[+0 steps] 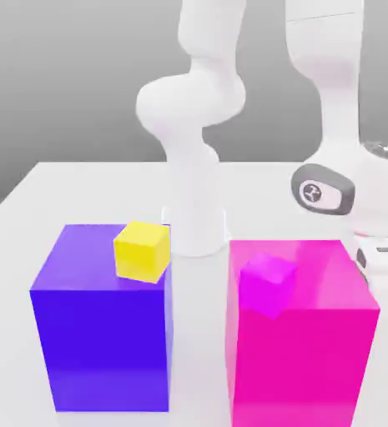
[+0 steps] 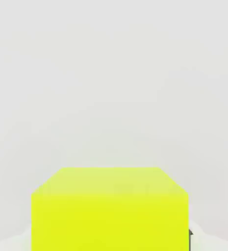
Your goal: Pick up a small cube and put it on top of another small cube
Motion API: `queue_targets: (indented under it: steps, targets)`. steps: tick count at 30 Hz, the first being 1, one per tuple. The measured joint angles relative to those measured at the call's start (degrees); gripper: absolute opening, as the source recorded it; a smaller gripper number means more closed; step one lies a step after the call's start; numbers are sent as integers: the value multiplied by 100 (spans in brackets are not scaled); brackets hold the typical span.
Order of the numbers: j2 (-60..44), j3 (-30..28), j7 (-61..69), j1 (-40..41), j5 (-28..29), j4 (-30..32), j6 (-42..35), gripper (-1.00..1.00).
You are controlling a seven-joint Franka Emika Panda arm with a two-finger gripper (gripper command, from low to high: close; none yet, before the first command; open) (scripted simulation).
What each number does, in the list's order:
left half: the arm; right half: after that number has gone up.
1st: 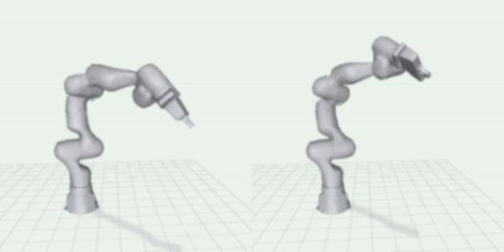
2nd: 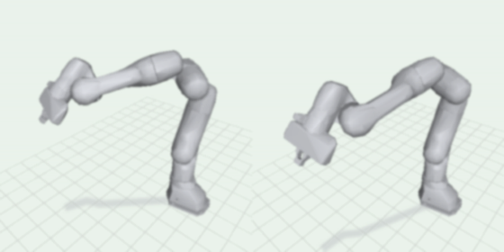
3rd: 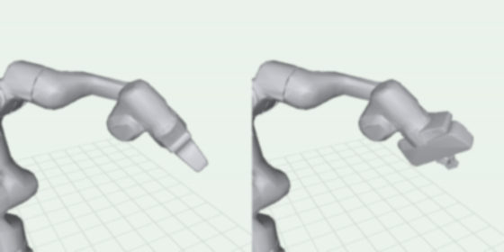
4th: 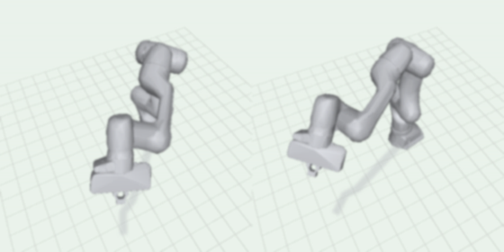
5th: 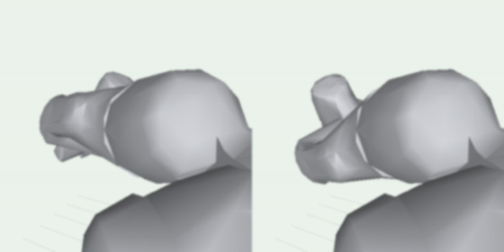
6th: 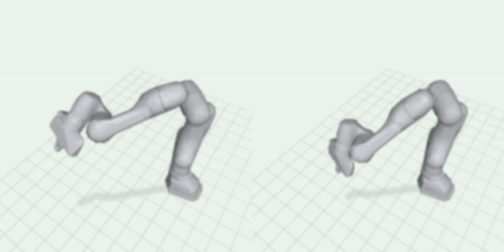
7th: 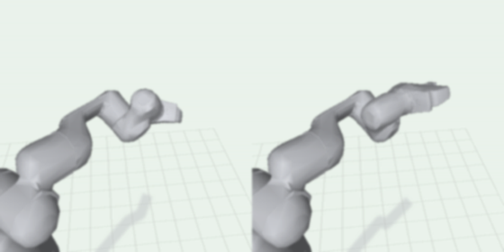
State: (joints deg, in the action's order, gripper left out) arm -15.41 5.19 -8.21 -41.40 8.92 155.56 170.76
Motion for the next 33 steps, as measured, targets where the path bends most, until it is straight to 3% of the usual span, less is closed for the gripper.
queue_targets:
  steps: [6, 17, 25, 29, 30, 33]
  targets:
    - [1050, 367, 563, 155, -620, 132, -891, -100]
    - [1742, -224, 749, 1306, -780, -1800, -3415, -100]
    - [2465, -945, -56, 2385, -758, -2960, -5366, -100]
    - [2357, -1093, -254, 2549, -826, -2616, -4953, -100]
    - [2286, -1102, -255, 2556, -834, -2490, -4757, 100]
    - [2286, -1102, -255, 2556, -834, -2490, -4757, 100]
